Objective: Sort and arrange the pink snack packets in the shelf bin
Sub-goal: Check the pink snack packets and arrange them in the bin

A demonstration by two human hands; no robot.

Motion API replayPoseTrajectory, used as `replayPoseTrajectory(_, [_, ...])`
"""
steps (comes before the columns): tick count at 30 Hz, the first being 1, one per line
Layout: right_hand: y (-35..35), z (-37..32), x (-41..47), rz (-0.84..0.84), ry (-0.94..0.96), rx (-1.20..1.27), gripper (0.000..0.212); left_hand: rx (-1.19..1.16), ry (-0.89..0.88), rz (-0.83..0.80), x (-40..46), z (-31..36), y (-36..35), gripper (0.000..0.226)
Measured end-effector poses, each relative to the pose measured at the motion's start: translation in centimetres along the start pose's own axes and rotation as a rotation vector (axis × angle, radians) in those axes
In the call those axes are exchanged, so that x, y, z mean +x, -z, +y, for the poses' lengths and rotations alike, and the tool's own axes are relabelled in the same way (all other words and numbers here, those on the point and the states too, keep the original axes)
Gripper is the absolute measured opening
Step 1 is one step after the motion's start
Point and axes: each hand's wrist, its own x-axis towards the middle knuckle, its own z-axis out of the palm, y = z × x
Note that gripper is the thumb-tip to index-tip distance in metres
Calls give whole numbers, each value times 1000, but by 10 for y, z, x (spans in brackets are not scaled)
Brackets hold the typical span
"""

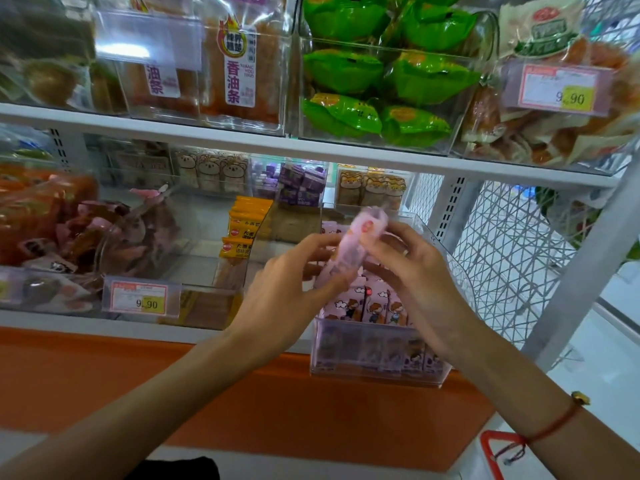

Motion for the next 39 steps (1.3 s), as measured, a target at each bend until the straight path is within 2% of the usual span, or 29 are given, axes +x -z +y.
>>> replayPoseTrajectory(2, [2,0,1,-40,-9,-18,52,-148,35,-73,1,2,0,52])
replayPoseTrajectory(5, [5,2,3,3,-54,-44,38,-294,145,-132,3,10,2,23])
replayPoseTrajectory(9, [3,2,3,-72,-238,30,26,-418,466,-176,4,17,5,34])
replayPoseTrajectory(12, [1,2,3,-94,-267,65,27,-467,506,-180,5,15,5,37])
replayPoseTrajectory(17, [5,0,3,-129,-184,92,32,-497,429,-217,6,7,8,29])
replayPoseTrajectory(21, [8,-7,0,-234,22,100,42,-320,145,-143,6,-2,10,37])
replayPoseTrajectory(24, [8,-7,-5,-234,129,23,45,-227,9,-103,5,-4,10,48])
replayPoseTrajectory(28, [11,-11,-7,-186,245,-217,42,-52,-43,74,7,-9,15,40])
replayPoseTrajectory(30, [12,-12,-7,-192,223,-298,46,40,-79,191,6,-8,19,37])
replayPoseTrajectory(32, [9,-9,-7,-183,132,-257,51,147,-125,261,5,-5,21,35])
replayPoseTrajectory(34, [6,-5,-5,-122,106,-198,46,254,-187,259,3,-2,21,37])
replayPoseTrajectory(36, [9,-3,-4,-105,96,-87,40,309,-232,226,4,-2,19,48])
replayPoseTrajectory(39, [16,-2,-2,-145,92,70,41,154,-123,148,5,-2,17,67])
